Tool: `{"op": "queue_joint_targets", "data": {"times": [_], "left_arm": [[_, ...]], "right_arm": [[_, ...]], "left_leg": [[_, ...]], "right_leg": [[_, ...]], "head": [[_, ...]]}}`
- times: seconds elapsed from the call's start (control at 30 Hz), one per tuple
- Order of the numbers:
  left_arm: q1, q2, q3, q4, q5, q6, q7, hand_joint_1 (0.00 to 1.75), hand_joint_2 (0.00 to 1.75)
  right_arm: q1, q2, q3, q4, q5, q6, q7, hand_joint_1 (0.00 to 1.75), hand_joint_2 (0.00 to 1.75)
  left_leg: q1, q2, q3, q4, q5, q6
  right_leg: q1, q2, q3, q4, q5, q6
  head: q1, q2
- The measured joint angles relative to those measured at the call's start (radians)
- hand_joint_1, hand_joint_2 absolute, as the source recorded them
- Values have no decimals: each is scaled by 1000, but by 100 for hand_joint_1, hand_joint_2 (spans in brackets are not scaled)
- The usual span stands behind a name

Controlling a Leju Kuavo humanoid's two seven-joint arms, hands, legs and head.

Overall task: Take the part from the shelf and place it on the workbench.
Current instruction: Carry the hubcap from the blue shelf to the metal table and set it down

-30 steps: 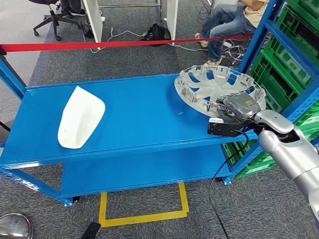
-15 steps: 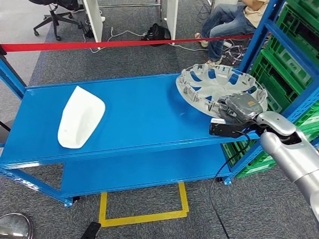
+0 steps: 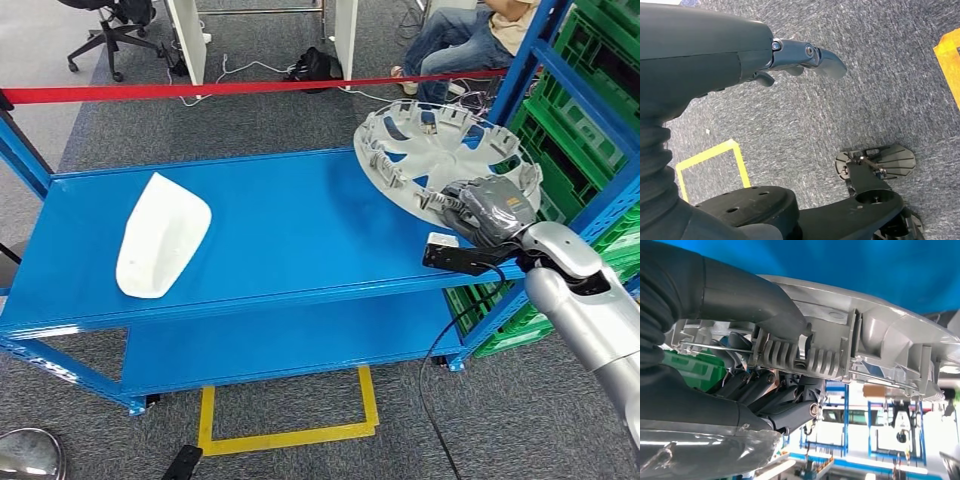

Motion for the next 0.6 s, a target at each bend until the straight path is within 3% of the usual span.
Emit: {"op": "queue_joint_targets", "data": {"times": [0.6], "left_arm": [[-3,-7,0,0,-8,1,0,0,175]], "right_arm": [[64,2,-61,-62,36,-97,2,175,175]], "left_leg": [[0,0,0,0,0,0]], "right_leg": [[0,0,0,0,0,0]], "head": [[0,0]]}}
